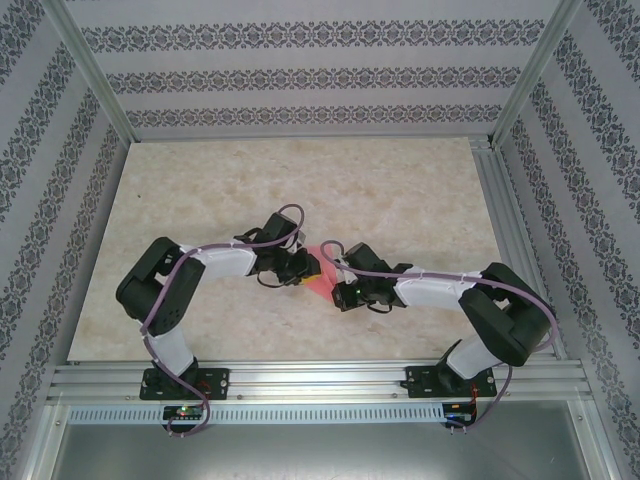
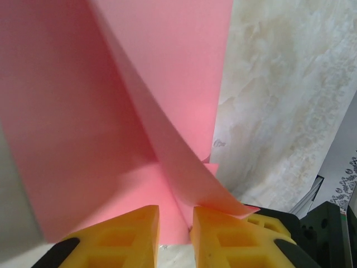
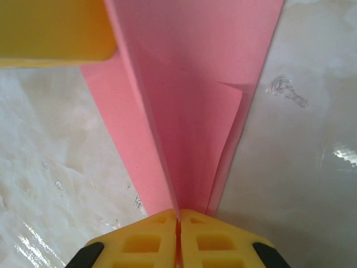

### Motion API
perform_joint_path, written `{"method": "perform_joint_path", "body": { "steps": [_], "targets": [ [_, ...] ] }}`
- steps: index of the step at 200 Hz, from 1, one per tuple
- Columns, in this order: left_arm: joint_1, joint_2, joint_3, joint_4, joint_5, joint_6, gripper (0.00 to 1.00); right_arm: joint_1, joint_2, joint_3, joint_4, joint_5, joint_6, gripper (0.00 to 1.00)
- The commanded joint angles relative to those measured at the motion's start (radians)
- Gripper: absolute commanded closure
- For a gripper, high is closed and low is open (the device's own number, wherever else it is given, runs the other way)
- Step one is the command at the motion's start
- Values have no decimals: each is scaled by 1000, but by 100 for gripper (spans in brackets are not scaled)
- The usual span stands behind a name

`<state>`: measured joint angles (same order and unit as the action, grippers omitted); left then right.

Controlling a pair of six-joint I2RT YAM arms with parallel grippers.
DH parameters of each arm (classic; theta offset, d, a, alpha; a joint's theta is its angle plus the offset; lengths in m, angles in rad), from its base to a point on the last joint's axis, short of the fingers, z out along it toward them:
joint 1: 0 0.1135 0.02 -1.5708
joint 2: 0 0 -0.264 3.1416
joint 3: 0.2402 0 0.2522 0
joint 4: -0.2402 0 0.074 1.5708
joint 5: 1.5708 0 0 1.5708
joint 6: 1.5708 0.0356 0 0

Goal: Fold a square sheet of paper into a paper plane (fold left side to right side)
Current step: Fourth fold the wing at the center of the table.

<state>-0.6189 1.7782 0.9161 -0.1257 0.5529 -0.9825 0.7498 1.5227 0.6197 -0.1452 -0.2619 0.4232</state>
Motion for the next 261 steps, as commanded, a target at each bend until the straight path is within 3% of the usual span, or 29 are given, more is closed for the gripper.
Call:
{"method": "perform_joint_path", "body": {
  "steps": [1, 28, 80, 135, 184, 261],
  "targets": [
    [-17, 23, 30, 49, 11, -21, 74, -18, -9, -17, 35, -32, 15, 91],
    [-21, 43, 27, 60, 11, -29, 75, -32, -2, -17, 41, -51, 21, 90],
    [-21, 64, 29, 54, 7, -23, 75, -59, -51, -17, 26, -75, 30, 77],
    [-22, 67, 36, 42, 6, -13, 76, -169, -116, 9, 27, -195, 41, 68],
    [-22, 68, 38, 43, 6, -12, 76, -243, 30, 104, 118, -342, 112, 68],
    [-23, 69, 43, 31, 5, -6, 77, -251, 198, 191, 170, -381, 118, 70]
  ]
}}
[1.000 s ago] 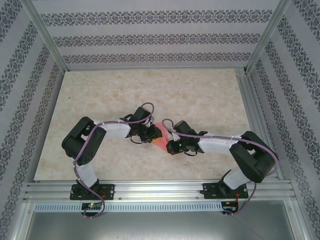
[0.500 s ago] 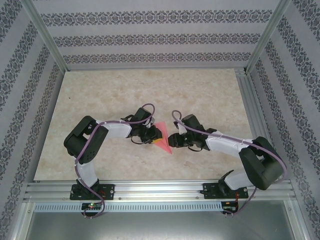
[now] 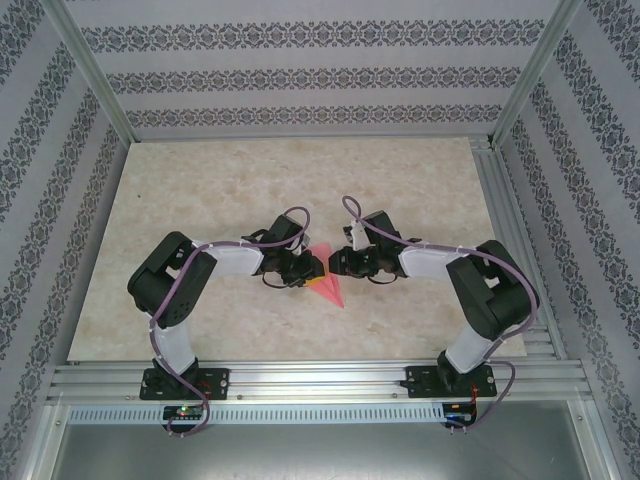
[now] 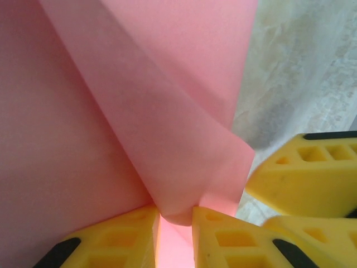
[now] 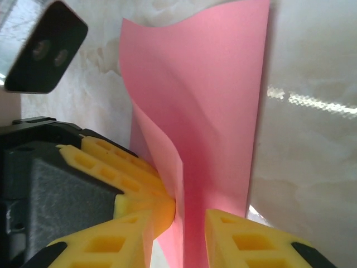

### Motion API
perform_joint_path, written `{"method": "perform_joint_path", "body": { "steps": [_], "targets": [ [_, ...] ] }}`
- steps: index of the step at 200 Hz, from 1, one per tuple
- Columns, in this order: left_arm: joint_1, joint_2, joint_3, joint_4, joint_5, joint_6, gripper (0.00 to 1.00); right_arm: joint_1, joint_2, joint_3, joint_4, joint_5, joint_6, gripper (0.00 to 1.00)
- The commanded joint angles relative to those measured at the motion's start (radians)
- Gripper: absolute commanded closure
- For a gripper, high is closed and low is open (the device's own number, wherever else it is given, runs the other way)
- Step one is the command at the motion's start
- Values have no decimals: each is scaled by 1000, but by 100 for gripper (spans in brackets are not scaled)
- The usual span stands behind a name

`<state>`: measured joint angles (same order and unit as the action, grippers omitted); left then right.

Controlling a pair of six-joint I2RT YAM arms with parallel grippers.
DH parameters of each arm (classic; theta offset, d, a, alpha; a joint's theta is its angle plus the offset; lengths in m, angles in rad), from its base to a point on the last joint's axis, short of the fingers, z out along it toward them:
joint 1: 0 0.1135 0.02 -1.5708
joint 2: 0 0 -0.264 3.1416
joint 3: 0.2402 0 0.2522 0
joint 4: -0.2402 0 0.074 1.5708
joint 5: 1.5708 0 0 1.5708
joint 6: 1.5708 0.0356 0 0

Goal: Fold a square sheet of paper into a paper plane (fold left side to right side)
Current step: Fourth fold the wing at the center of the table.

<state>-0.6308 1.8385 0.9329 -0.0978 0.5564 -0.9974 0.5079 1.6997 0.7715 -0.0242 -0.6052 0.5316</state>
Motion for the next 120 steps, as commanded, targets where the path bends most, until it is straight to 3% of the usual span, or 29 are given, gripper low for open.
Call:
{"method": "perform_joint_path", "body": {
  "steps": [1, 39, 120],
  "targets": [
    [-11, 8, 26, 3, 2, 9, 77, -9, 22, 40, 49, -38, 10, 70],
    [-10, 9, 24, 4, 0, 8, 77, -6, 50, 45, 53, -39, 9, 73],
    [-10, 11, 20, 4, 0, 8, 77, -8, 60, 56, 6, 8, -30, 94]
  ]
}}
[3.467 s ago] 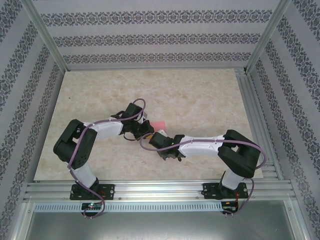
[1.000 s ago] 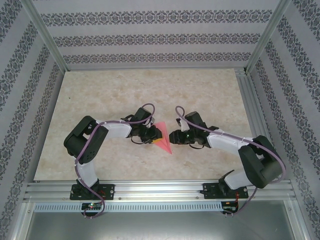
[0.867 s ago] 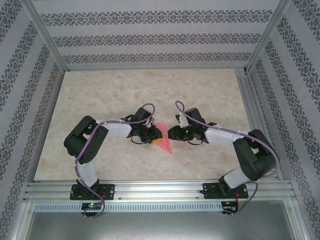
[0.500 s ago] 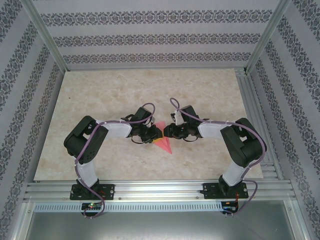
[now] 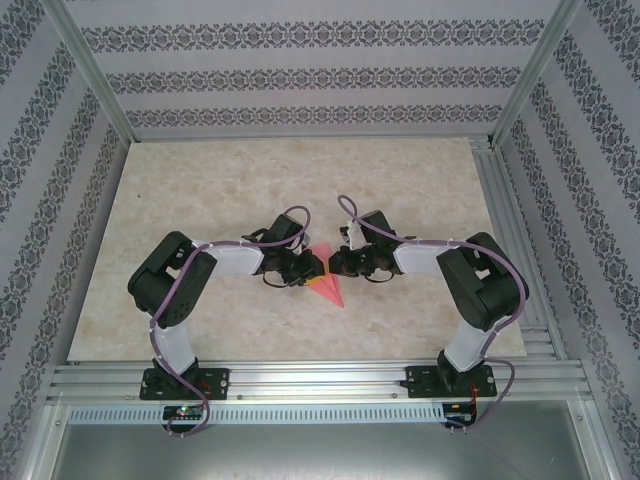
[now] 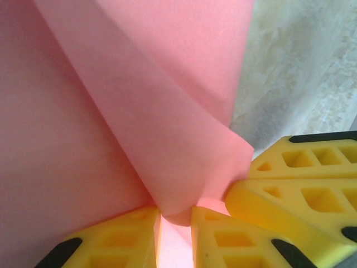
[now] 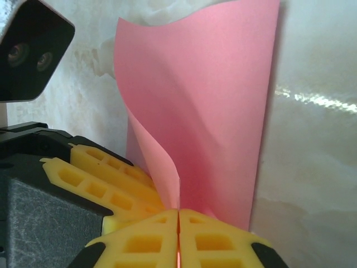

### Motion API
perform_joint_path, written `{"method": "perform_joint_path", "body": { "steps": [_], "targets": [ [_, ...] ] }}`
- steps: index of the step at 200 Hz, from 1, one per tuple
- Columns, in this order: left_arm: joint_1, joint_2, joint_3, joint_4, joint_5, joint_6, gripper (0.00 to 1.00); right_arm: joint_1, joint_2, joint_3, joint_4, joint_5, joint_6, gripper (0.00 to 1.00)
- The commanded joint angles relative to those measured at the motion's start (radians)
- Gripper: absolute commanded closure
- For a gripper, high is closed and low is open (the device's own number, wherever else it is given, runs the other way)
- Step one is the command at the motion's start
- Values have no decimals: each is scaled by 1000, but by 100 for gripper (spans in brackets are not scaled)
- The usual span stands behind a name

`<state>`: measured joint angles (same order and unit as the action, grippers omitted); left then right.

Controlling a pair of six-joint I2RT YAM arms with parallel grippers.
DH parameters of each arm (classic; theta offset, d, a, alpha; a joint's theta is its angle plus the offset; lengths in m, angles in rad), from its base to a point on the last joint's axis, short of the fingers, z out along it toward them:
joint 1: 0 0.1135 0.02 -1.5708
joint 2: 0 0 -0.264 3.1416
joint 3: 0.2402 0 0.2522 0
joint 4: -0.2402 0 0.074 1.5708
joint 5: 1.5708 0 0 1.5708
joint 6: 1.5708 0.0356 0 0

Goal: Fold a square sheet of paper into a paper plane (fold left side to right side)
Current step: Fourth fold the wing at the center of the table.

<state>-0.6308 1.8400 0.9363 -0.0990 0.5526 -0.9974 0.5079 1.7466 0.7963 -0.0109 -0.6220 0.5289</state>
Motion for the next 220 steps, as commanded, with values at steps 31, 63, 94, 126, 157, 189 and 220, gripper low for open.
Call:
{"method": "perform_joint_path", "body": {
  "steps": [31, 63, 94, 126, 157, 189, 220],
  "targets": [
    [-12, 8, 10, 8, 3, 8, 76, -17, 11, 23, -16, 40, -32, 95],
    [-10, 8, 7, 11, 3, 9, 77, -23, 20, 23, -12, 36, -31, 95],
    [-11, 8, 6, 12, 3, 7, 76, -31, 22, 16, -20, 39, -32, 95],
    [-11, 8, 4, 12, 4, 7, 76, -32, 31, 17, -30, 44, -35, 95],
    [-10, 6, 2, 12, 3, 7, 76, -34, 36, 13, -28, 40, -29, 95],
    [-10, 5, 2, 12, 3, 7, 76, -39, 28, -2, -19, 48, -18, 95],
    [-11, 7, 4, 12, 3, 8, 76, -39, 34, -4, -18, 45, -18, 95]
  ]
}}
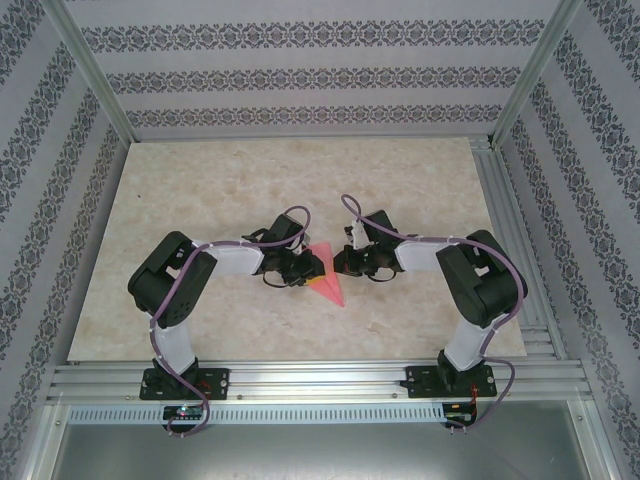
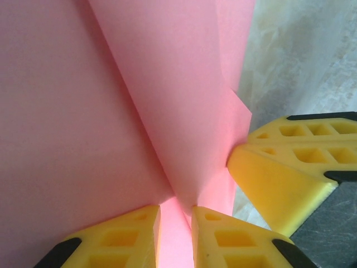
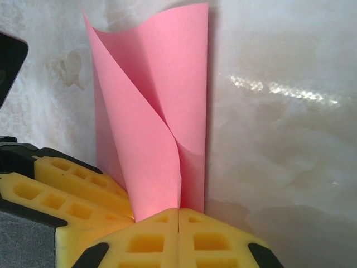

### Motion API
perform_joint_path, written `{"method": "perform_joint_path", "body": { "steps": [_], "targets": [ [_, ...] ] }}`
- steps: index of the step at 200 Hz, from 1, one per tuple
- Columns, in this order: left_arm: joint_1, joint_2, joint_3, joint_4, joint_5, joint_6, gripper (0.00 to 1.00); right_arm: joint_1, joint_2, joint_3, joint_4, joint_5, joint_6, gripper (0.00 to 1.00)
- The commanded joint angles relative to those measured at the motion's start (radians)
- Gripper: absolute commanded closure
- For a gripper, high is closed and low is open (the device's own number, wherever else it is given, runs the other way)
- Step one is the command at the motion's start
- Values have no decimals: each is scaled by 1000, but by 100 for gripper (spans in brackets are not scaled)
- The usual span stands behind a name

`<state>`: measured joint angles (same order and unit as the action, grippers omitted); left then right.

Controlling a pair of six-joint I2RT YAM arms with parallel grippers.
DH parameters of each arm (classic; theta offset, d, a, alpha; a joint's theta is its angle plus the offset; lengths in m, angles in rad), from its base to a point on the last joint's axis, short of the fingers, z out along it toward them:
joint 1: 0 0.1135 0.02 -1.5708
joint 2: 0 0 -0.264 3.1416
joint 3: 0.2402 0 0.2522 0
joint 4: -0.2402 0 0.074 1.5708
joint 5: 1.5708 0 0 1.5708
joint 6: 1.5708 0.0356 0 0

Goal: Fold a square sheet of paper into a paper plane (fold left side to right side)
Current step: Fourth fold the wing at the center of the table.

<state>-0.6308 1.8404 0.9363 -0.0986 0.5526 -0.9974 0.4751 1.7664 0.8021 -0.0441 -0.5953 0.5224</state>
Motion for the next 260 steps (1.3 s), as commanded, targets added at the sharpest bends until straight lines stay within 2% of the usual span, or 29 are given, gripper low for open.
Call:
{"method": "perform_joint_path", "body": {
  "steps": [1, 164, 211, 260],
  "targets": [
    [-12, 6, 4, 11, 4, 9, 76, -7, 15, -10, 14, 19, -11, 95],
    [-11, -3, 20, -3, 6, 14, 77, 23, 63, -38, 17, 34, 54, 94],
    [-9, -45, 52, -9, 28, 13, 73, 31, 74, -29, -9, 44, 42, 94],
    [-9, -91, 115, -87, 20, 43, 71, 34, 71, -14, -35, 55, 30, 94]
  ]
}}
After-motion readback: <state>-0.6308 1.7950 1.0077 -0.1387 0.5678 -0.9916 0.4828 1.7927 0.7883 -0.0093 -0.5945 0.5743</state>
